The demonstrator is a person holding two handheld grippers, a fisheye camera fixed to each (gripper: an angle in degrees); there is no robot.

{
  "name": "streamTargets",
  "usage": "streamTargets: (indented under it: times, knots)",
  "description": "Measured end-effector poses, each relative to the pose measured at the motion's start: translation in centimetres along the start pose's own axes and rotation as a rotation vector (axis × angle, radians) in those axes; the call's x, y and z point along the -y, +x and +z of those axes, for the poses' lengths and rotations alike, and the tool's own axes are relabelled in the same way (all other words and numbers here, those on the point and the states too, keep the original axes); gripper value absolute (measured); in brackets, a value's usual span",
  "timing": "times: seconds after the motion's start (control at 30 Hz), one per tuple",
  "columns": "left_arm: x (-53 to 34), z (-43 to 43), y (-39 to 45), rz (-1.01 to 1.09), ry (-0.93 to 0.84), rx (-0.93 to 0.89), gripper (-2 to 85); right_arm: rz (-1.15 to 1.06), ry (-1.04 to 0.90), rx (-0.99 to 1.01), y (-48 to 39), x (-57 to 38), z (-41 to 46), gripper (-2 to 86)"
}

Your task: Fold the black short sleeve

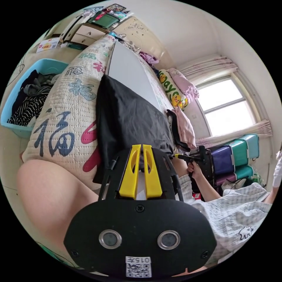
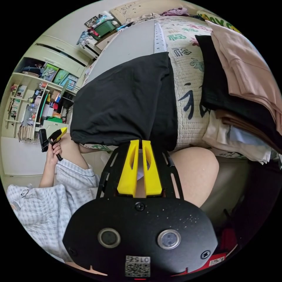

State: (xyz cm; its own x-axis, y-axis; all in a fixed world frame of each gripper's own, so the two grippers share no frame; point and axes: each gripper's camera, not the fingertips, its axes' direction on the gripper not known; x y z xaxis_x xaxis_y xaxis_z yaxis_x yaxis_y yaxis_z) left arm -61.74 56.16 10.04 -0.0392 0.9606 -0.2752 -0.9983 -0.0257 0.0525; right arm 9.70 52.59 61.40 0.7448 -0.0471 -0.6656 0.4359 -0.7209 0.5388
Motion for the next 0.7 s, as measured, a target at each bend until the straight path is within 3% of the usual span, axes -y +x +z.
streamTargets:
  times: [0.17, 0.33, 0.53, 0.7]
  knots:
    - [0.0, 3.1, -0.4, 0.043, -0.174, 0.060, 3.3, 0.069, -0.032, -0.006, 0.1, -0.5, -0.8, 2.4]
    - [-0.8, 4.6, -1.4, 0.058, -0.243, 0.118, 4.7, 0.165, -0.069, 0.130, 1.9, -1.3, -1.8, 1.4]
    - [-2.6, 3.9, -3.7, 0.051, -0.177, 0.043, 4.5, 0.235, 0.047, 0.307, 3.5, -4.6, -4.7, 0.1]
    - [-4.7, 2.6, -5.5, 0.071, -0.084, -0.045, 1.9, 0.315, 0.203, 0.342, 4.4, -8.3, -7.5, -0.4]
